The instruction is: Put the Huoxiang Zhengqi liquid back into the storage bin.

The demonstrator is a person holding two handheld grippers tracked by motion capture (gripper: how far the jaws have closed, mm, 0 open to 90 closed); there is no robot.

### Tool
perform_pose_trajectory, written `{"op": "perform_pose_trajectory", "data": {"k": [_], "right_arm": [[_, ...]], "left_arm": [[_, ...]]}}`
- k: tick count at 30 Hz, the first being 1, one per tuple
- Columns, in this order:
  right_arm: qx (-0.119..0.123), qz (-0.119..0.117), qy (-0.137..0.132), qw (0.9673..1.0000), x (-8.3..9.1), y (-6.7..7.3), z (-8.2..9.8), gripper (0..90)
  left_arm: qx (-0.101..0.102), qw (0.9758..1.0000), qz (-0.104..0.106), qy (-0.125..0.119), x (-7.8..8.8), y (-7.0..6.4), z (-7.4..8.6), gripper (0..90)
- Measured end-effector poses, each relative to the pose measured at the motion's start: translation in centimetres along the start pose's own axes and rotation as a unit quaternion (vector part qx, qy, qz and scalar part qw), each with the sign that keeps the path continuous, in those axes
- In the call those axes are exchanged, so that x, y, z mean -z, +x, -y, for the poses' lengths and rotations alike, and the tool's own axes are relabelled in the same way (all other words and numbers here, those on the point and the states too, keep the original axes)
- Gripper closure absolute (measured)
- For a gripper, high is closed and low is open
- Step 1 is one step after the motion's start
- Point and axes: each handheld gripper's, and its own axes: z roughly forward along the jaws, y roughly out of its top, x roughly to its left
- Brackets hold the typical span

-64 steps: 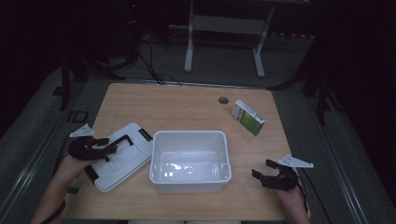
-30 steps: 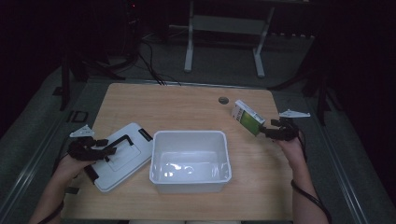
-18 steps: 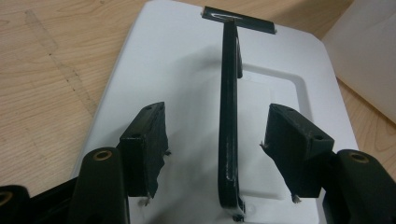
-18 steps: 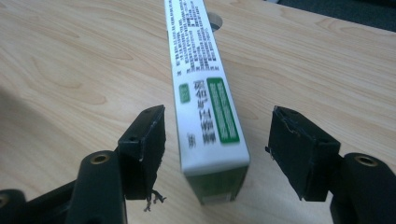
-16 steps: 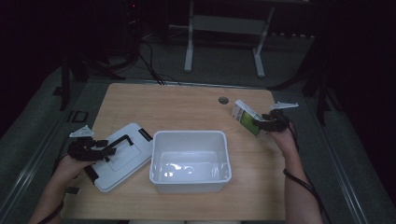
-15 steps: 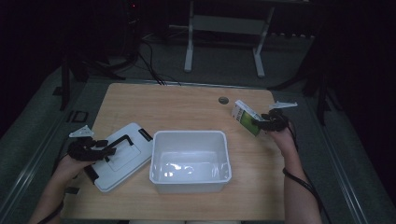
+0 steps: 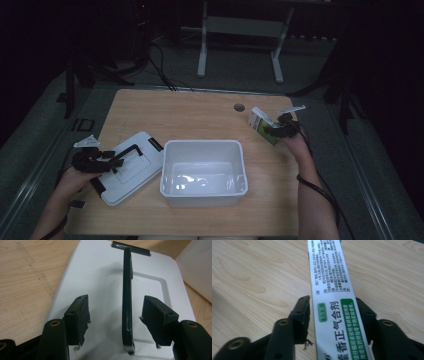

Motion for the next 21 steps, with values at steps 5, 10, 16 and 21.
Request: {"op": "perform_pose_trajectory", "data": {"k": [5,10,16,21], "right_arm": [[0.013,0.007,-0.005,0.9999,0.1,0.3,0.1,63.5],[0.008,0.008,-0.013,0.9999,0.7,0.4,0.1,64.4],[0.014,-0.003,-0.025,0.9996,2.6,0.7,0.0,64.7],[0.031,-0.017,-0.03,0.9989,4.3,1.6,0.3,64.8]], "left_arm": [[0.002,1.0,0.0,-0.002,0.1,0.0,-0.1,38.9],[0.002,1.0,0.001,-0.002,0.2,0.0,-0.2,38.9],[0.001,1.0,0.001,0.0,0.2,-0.1,-0.1,38.9],[0.0,1.0,-0.002,-0.001,0.3,-0.2,-0.2,38.9]]}}
